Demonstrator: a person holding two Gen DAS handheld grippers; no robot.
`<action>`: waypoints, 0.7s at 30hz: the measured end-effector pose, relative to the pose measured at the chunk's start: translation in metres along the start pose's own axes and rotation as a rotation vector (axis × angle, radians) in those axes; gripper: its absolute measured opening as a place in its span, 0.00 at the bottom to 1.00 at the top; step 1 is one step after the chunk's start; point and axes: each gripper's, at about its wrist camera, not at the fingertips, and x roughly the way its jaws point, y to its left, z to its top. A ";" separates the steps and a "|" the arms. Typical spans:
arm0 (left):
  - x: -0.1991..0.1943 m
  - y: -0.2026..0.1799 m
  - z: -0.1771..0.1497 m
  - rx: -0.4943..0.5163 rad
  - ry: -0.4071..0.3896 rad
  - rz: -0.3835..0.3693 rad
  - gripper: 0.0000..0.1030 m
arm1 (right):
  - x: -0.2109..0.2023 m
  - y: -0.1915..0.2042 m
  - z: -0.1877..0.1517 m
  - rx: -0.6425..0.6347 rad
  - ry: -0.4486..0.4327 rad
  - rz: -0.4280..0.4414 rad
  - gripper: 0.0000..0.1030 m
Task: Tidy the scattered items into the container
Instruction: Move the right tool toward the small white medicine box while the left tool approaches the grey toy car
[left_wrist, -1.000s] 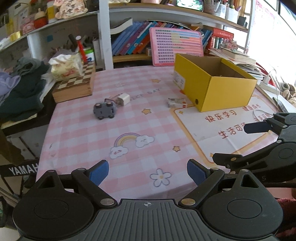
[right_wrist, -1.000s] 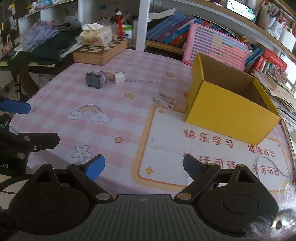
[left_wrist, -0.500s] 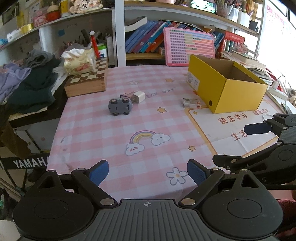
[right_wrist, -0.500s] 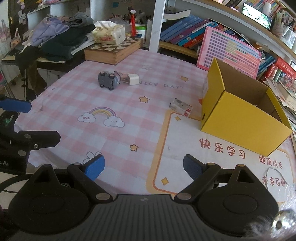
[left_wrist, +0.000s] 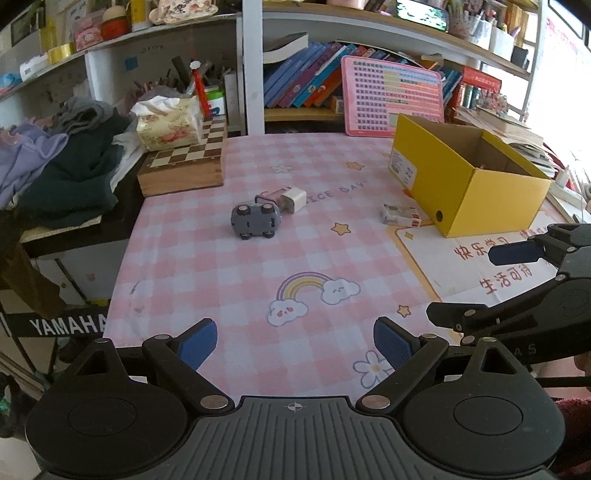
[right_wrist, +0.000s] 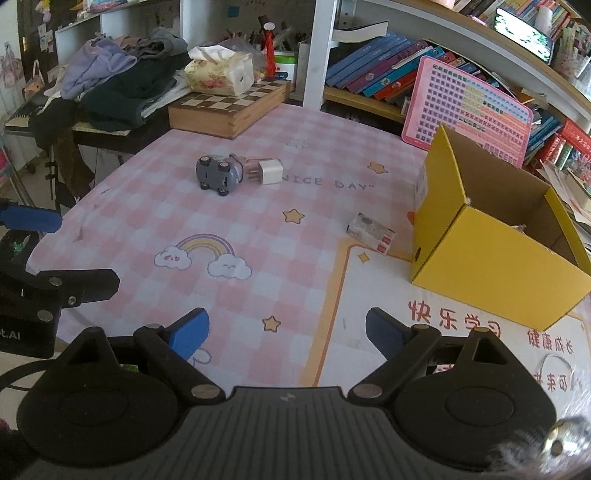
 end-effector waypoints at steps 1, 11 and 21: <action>0.002 0.001 0.001 -0.008 0.000 0.003 0.91 | 0.002 0.000 0.002 -0.007 0.001 0.004 0.90; 0.031 0.009 0.020 -0.046 0.015 0.016 0.91 | 0.026 -0.008 0.025 -0.063 -0.021 0.012 0.89; 0.063 0.009 0.043 -0.071 0.012 0.042 0.91 | 0.055 -0.032 0.042 -0.023 -0.041 -0.041 0.87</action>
